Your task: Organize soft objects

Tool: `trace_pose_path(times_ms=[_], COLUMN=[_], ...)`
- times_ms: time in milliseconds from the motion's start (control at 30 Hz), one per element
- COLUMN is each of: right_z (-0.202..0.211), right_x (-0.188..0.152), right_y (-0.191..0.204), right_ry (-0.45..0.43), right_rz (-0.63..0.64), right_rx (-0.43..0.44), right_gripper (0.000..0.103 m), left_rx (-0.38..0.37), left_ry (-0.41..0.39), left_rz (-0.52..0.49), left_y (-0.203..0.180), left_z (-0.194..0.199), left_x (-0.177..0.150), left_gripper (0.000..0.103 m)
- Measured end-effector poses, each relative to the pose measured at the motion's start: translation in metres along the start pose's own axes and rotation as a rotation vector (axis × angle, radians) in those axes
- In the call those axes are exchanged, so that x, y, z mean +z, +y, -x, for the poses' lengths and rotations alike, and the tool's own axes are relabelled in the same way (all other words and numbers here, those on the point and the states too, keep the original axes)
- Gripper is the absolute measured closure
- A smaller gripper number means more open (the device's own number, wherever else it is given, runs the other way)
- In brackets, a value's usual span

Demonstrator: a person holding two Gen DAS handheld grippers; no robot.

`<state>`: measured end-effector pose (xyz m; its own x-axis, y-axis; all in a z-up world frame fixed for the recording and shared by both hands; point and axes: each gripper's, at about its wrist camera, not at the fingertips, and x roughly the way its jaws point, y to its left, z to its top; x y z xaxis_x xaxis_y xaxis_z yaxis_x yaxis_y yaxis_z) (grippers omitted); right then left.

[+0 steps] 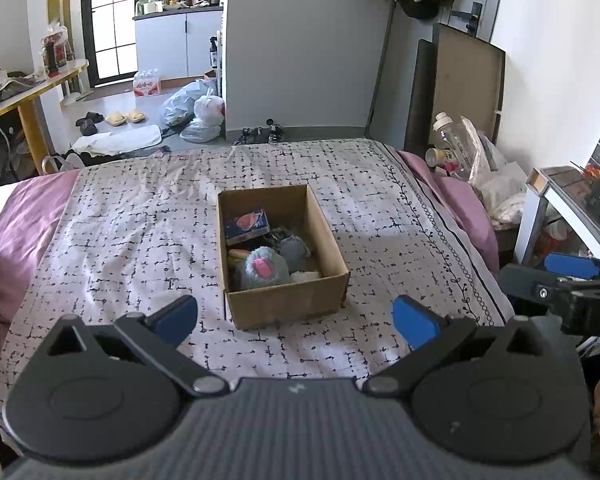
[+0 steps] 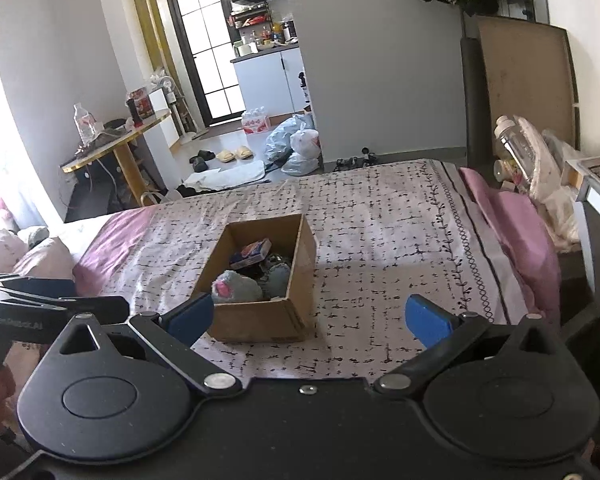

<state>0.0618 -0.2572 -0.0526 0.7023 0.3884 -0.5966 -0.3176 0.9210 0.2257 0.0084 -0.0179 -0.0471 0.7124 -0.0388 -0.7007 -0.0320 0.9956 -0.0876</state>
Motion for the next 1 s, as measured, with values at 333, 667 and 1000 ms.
trace_pose_path(times_ms=[333, 667, 1000], right_z=[0.0001, -0.0014, -0.0005], right_x=[-0.0032, -0.0013, 0.0007], right_y=[-0.0021, 0.0024, 0.0051], right_ry=[0.000, -0.001, 0.002], right_rz=[-0.005, 0.022, 0.039], right_rx=[-0.012, -0.013, -0.014], right_gripper=[0.000, 0.000, 0.000], left_rx=[-0.005, -0.013, -0.018], left_ry=[0.007, 0.011, 0.005], left_rz=[0.008, 0.006, 0.008], left_y=[0.0021, 0.0002, -0.0009], left_z=[-0.0036, -0.0052, -0.0048], left_x=[0.0001, -0.0008, -0.0011], left_gripper=[0.000, 0.000, 0.000])
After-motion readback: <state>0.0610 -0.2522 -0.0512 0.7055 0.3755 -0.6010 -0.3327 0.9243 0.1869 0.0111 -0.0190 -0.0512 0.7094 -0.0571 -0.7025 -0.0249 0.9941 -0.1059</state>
